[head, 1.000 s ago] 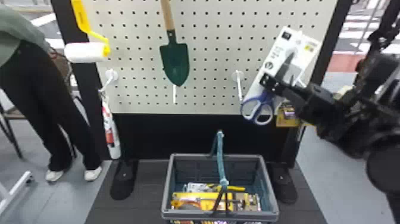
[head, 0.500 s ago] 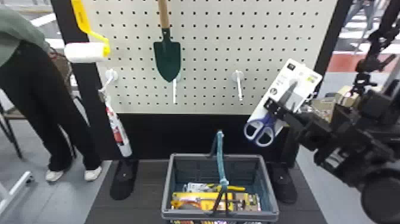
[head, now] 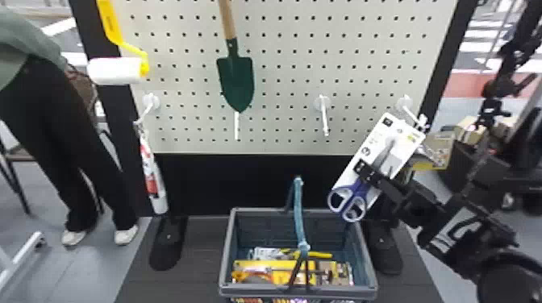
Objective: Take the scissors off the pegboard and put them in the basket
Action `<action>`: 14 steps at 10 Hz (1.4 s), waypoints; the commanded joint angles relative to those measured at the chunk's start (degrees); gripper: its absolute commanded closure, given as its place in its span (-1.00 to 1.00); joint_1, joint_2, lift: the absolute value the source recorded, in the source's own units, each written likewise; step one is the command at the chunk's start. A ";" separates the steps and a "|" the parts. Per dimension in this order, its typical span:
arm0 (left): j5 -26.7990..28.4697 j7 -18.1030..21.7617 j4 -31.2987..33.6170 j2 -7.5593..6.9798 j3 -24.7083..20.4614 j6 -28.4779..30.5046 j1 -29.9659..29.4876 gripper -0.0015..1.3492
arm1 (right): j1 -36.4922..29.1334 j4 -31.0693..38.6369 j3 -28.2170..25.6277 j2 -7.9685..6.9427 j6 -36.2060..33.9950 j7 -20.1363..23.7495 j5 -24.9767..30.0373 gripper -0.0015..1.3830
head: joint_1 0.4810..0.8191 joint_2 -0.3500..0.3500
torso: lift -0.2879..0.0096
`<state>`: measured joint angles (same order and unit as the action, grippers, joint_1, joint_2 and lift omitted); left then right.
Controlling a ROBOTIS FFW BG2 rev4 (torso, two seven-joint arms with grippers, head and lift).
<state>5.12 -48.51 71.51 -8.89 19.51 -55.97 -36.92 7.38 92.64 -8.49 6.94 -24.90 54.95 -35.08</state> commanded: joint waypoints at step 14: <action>-0.11 0.35 -1.26 0.54 -0.09 -0.45 0.96 -0.38 | 5.02 -22.25 9.90 -1.93 5.82 3.49 -2.18 0.86 | -0.60 0.00 | 0.26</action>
<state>5.04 -48.16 70.34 -8.36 19.41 -56.34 -35.99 12.25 70.94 0.88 5.01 -19.21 58.50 -37.04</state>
